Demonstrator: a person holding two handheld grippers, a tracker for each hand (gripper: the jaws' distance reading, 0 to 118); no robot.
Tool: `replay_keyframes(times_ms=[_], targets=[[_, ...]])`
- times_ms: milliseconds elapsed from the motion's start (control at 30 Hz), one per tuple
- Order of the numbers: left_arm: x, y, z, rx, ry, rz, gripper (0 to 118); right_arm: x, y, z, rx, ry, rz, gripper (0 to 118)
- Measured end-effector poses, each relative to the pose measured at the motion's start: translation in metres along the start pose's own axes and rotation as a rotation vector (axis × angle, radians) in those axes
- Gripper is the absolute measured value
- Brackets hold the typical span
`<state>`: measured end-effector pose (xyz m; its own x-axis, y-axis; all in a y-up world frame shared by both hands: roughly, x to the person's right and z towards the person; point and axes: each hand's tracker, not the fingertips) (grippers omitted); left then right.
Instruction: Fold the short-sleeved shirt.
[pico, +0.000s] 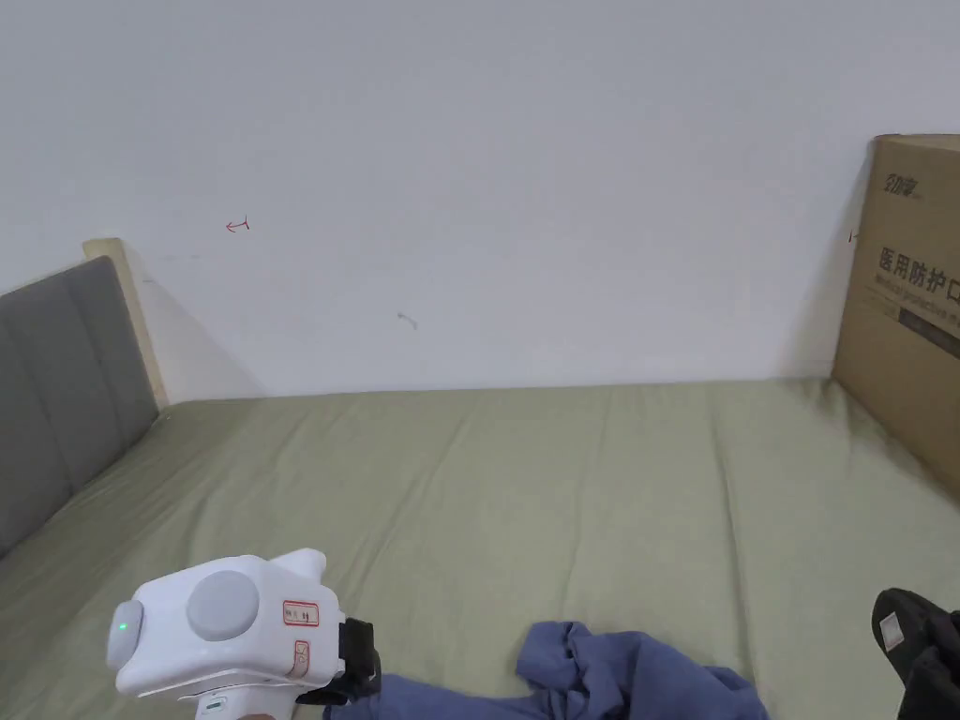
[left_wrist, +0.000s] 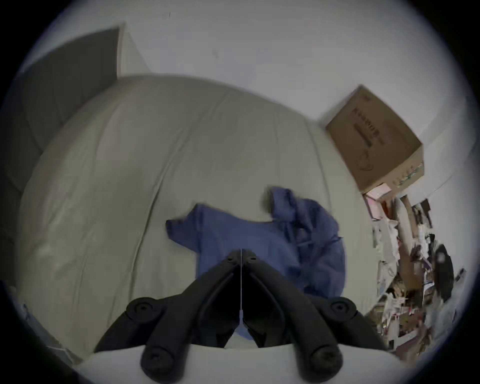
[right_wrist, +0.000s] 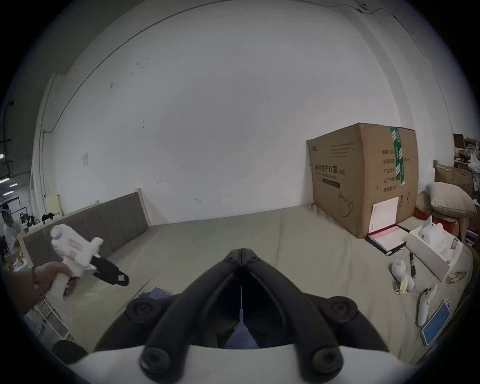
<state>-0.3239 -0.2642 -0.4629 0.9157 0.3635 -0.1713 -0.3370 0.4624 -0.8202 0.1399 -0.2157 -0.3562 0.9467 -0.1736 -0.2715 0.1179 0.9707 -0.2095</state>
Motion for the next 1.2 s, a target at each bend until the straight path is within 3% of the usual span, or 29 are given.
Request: replay_keyframes(times_ms=[33, 67, 133, 167, 200, 367, 467, 533, 567, 600, 633, 667, 700, 733, 800, 833, 867, 900, 933, 1033, 1133, 1200], targets=[[-0.005, 0.005, -0.015, -0.005, 0.069, -0.017, 46, 0.0, -0.002, -0.003, -0.012, 0.002, 0.002, 0], [-0.009, 0.013, -0.029, -0.026, 0.117, -0.037, 46, 0.001, -0.005, -0.006, -0.026, 0.003, 0.002, 0], [-0.019, 0.02, -0.055, -0.05, 0.142, -0.03, 72, 0.003, -0.01, -0.012, -0.052, 0.004, 0.001, 0], [-0.021, 0.017, -0.067, -0.064, 0.137, -0.031, 102, 0.004, -0.012, -0.016, -0.065, 0.003, 0.001, 0], [-0.022, 0.019, -0.078, -0.072, 0.132, -0.035, 118, 0.005, -0.015, -0.019, -0.078, 0.001, 0.002, 0], [-0.023, 0.023, -0.138, -0.103, 0.16, -0.071, 117, 0.01, -0.028, -0.039, -0.162, -0.005, 0.019, 0], [-0.031, 0.001, -0.181, -0.252, 0.222, -0.044, 117, 0.012, -0.033, -0.047, -0.182, -0.01, 0.018, 0], [-0.012, -0.011, -0.166, -0.098, 0.27, -0.152, 117, 0.013, -0.034, -0.054, -0.206, -0.013, 0.013, 0], [-0.006, -0.019, -0.159, -0.073, 0.295, -0.154, 111, 0.014, -0.034, -0.06, -0.217, -0.013, 0.015, 0], [-0.003, -0.026, -0.152, -0.039, 0.261, -0.154, 92, 0.015, -0.034, -0.065, -0.226, -0.009, 0.016, 0], [-0.001, -0.033, -0.138, 0.015, 0.225, -0.164, 63, 0.016, -0.033, -0.072, -0.243, 0.002, 0.018, 0], [0.002, -0.039, -0.125, 0.075, 0.2, -0.182, 23, 0.017, -0.031, -0.082, -0.256, 0.013, 0.02, 0], [-0.001, -0.04, -0.119, 0.084, 0.152, -0.181, 10, 0.018, -0.029, -0.091, -0.266, 0.024, 0.02, 0], [0.001, -0.045, -0.109, 0.074, 0.089, -0.152, 10, 0.019, -0.027, -0.105, -0.304, 0.048, 0.023, 0], [0.002, -0.057, -0.086, 0.123, 0.097, -0.136, 10, 0.017, -0.022, -0.134, -0.367, 0.069, 0.03, 3], [0.003, -0.061, -0.074, 0.168, 0.053, -0.117, 10, 0.016, -0.021, -0.15, -0.416, 0.082, 0.039, 20], [-0.001, -0.068, -0.057, 0.224, 0.028, -0.098, 10, 0.014, -0.02, -0.171, -0.441, 0.097, 0.034, 55], [-0.001, -0.073, -0.044, 0.265, 0.009, -0.087, 10, 0.012, -0.022, -0.191, -0.488, 0.105, 0.029, 101], [0.001, -0.079, -0.031, 0.3, -0.016, -0.082, 10, 0.008, -0.025, -0.217, -0.607, 0.113, 0.045, 110], [0.001, -0.093, -0.003, 0.364, -0.023, -0.113, 10, -0.002, -0.052, -0.285, -0.862, 0.16, 0.021, 109], [0.005, -0.103, 0.005, 0.363, 0.018, -0.152, 10, -0.008, -0.088, -0.342, -1.045, 0.072, 0.064, 109], [0.005, -0.106, 0.006, 0.346, 0.027, -0.17, 10, -0.007, -0.109, -0.364, -1.095, 0.054, 0.149, 105]])
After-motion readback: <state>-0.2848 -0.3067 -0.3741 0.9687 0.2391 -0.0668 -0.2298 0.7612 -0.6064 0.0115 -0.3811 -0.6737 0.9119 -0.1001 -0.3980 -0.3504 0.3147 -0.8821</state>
